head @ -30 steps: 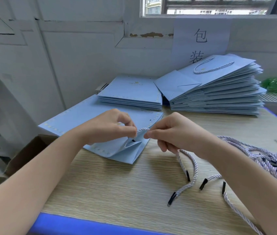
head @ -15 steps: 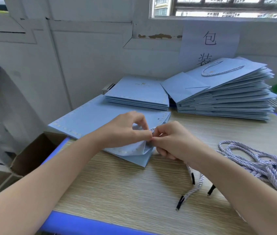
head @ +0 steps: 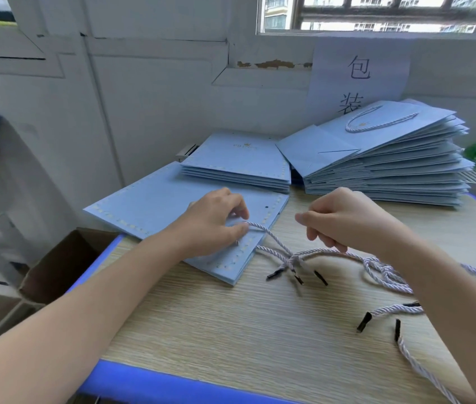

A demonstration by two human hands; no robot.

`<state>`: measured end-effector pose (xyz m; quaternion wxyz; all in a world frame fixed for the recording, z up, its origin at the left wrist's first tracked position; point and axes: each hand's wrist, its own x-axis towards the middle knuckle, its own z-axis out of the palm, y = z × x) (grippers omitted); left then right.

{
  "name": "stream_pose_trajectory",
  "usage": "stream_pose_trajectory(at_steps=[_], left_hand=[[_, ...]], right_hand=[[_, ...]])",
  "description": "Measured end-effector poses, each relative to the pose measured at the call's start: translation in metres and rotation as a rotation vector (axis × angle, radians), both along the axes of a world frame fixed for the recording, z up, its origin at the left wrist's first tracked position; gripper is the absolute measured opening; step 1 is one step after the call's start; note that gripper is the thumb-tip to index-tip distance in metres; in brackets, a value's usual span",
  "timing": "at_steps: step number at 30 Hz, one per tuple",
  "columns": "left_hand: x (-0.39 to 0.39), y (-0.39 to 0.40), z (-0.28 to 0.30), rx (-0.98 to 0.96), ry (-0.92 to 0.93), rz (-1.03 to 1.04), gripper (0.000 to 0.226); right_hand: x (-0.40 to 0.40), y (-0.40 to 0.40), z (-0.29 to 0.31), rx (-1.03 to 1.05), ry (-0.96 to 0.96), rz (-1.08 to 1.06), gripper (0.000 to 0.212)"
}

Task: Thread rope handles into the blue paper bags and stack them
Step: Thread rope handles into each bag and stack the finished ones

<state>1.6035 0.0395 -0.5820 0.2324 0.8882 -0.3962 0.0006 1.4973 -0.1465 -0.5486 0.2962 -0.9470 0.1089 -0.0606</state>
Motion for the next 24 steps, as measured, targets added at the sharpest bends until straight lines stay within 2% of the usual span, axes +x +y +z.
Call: stream_pose_trajectory(at_steps=[4, 9, 13, 16, 20, 22, 24], left_hand=[[0.0, -0.002, -0.002, -0.005, -0.003, 0.014, 0.029], [0.0, -0.004, -0.002, 0.174, 0.026, 0.001, 0.049], [0.0, -0.003, 0.0, 0.176, 0.023, 0.06, 0.056], [-0.003, -0.004, 0.001, 0.172, -0.039, 0.09, 0.059], [-0.008, -0.004, 0.004, 0.186, -0.029, 0.105, 0.086], [-0.009, -0.003, 0.004, 0.206, -0.051, 0.092, 0.083], [-0.008, -0.001, 0.002, 0.19, -0.076, 0.074, 0.07]], right_hand=[[0.005, 0.003, -0.008, -0.111, -0.008, 0.004, 0.023], [0.01, 0.009, -0.02, -0.246, 0.092, 0.051, 0.02], [0.011, -0.011, -0.018, -0.397, 0.093, -0.061, 0.009], [0.012, -0.032, -0.02, -0.472, 0.087, -0.178, 0.011], [0.013, -0.045, -0.023, -0.472, 0.006, -0.305, 0.017], [0.013, -0.042, -0.021, -0.433, -0.034, -0.272, 0.016], [0.012, -0.032, -0.018, -0.339, -0.056, -0.148, 0.015]])
